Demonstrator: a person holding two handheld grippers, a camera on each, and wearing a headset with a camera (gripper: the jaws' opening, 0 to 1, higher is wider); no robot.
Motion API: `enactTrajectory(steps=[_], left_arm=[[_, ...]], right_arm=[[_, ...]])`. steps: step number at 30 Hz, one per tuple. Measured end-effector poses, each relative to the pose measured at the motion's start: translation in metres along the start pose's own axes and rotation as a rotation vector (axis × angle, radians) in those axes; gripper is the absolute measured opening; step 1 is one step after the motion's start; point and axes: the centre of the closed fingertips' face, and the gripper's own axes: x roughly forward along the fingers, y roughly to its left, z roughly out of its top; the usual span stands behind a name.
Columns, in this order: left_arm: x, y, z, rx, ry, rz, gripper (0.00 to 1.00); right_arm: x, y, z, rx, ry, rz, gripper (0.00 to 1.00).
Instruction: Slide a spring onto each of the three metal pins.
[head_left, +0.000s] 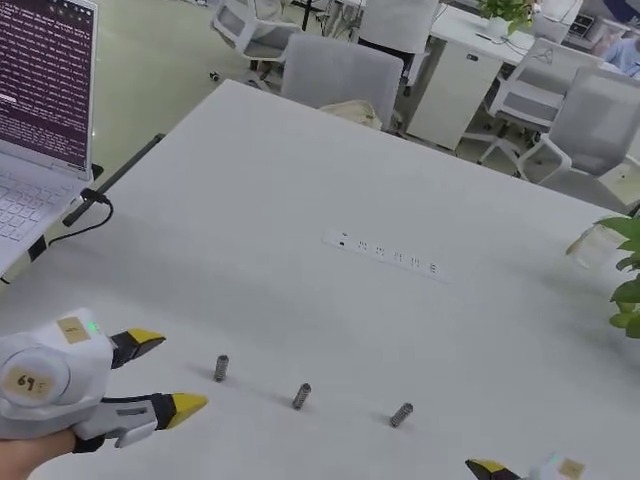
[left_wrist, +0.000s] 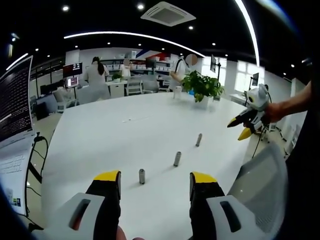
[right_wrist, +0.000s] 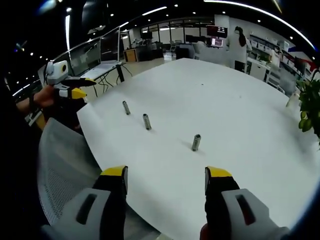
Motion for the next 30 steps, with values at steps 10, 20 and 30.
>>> enactTrajectory(steps=[10,20,30], left_arm=[[-0.0032,0.0002,-0.0023,-0.009,0.007,0.009,0.52],[-0.0068,0.0012,-0.0024,-0.023,0.005,0.03,0.55],[-0.0081,0.0011,-0.0038,-0.036,0.007,0.034,0.55]], right_arm=[[0.0002,-0.0012,0.0001,-0.001,-0.002,-0.005,0.62],[0.0007,0.0016,-0.0063,0.002,0.001,-0.003,0.62],[-0.0009,-0.0011,-0.0065,0.013,-0.012,-0.015,0.62]])
